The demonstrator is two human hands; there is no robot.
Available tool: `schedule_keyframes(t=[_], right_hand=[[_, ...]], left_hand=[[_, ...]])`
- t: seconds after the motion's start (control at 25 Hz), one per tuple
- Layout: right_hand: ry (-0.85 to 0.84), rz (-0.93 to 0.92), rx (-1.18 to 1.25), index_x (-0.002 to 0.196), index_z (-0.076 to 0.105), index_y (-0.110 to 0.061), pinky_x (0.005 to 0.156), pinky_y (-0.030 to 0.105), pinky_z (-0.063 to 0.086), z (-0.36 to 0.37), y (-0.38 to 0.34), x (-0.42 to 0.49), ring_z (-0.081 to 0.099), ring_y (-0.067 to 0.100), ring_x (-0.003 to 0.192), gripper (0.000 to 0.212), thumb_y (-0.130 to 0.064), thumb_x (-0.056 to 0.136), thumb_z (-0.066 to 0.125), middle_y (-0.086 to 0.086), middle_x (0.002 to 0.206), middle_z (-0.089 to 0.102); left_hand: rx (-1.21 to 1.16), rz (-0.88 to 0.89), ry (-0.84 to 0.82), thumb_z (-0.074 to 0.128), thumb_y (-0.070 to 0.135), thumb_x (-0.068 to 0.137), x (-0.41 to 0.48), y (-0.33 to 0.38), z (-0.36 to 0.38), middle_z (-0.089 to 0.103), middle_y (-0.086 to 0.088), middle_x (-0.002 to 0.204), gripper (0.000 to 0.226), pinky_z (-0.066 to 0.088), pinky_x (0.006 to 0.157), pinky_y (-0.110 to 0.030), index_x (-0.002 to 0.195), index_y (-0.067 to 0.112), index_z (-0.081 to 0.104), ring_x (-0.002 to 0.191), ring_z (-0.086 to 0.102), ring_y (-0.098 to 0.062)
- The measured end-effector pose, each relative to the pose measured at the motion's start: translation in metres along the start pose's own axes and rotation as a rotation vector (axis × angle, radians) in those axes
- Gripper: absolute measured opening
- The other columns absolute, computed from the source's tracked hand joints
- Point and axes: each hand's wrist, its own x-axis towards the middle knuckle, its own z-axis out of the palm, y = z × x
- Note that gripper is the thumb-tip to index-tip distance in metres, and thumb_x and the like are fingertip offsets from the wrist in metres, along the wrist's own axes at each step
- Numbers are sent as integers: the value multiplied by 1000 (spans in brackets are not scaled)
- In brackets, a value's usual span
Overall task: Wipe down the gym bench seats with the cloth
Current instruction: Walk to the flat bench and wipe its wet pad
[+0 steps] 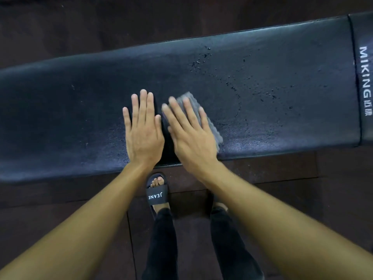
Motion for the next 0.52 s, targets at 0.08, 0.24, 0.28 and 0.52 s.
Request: schedule_keyframes(t=[0.08,0.24,0.28,0.52], right_hand=[[-6,-15,0,156,28,-25,123,46,14,-6,14,43,19,20,152,50,-32,106,29,-4,164,24],[-12,180,-4,158,16,-28,125,45,8,-30,67,67,8,18,154,52,-34,107,22,-7,166,13],[-1,268,-10,159,13,-29,125,45,7,-36,82,58,5,17,154,52,-36,107,20,-7,167,10],[-72,304,-98,159,17,-26,123,48,17,-36,68,-44,9,23,154,53,-38,107,23,-3,167,13]], left_hand=[[-3,-12,1,20,27,106,-1,-1,-1,9,-4,165,54,3,124,-44,157,11,14,153,3,-20],[-15,-22,-7,20,27,106,-2,-1,-2,7,-3,165,54,2,125,-43,157,13,12,153,1,-19],[-13,-21,-6,21,27,106,-2,0,-2,7,-2,165,54,2,125,-43,157,13,11,153,1,-19],[15,-37,67,30,25,104,-1,3,-1,23,-3,162,51,12,123,-43,154,12,26,151,16,-21]])
